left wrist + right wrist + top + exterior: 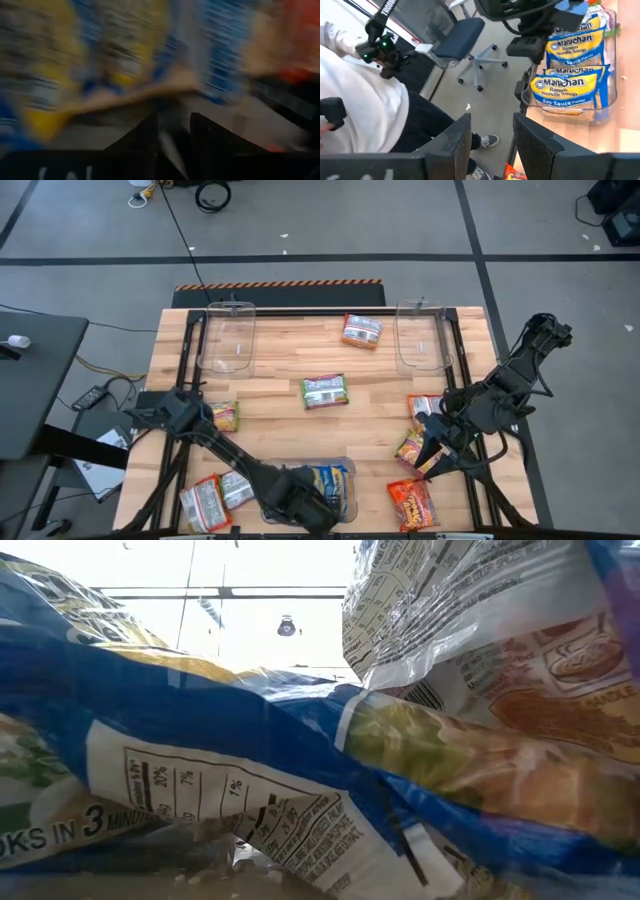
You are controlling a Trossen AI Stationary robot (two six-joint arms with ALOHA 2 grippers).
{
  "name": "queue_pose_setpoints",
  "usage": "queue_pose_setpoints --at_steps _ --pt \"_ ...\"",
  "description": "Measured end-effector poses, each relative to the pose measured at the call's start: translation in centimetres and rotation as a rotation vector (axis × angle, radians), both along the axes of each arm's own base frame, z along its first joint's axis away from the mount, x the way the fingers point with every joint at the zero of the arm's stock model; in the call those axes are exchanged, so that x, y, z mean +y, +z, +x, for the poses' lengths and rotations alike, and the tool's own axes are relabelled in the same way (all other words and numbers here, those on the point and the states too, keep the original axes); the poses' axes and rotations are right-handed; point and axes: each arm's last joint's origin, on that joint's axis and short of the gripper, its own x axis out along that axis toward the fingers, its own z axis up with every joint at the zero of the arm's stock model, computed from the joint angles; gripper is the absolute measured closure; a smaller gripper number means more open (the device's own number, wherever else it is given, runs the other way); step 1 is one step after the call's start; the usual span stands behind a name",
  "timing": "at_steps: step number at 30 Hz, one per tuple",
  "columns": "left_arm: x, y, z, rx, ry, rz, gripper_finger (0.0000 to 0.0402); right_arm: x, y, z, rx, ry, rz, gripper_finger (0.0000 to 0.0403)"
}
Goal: Sort Maruchan noodles
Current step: Put the blue noodle pack into the bottom transparent bin
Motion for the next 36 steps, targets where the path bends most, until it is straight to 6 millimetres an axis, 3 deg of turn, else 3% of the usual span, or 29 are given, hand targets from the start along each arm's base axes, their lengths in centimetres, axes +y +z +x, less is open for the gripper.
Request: queue_pose_setpoints --at_steps 7,15,22,31,36 --pt "0.3 -0.2 -0.1 0.013 0.072 0.08 0.0285 0.1 -0.1 -0.1 -0.008 0.015 -0.02 0.0252" --pt "-0.4 -4.4 1.0 0.128 0.1 0.045 0.0285 0.3 -0.1 -0.3 0.024 0.011 0.005 0.0252" --pt "-0.4 -5.2 0.9 0.171 0.135 0.046 0.0283 1.0 -0.1 -1.1 0.03 0.056 0.009 0.0252" --pt "0.0 -5.4 0.9 0.225 0.108 0.031 0.0208 1.3 -0.1 -1.4 0.029 0.077 0.009 0.0252" --pt "1.2 -5.2 2.6 0.156 0.106 -0.004 0.0194 1.4 -0.1 -1.5 0.029 0.081 0.008 0.0252"
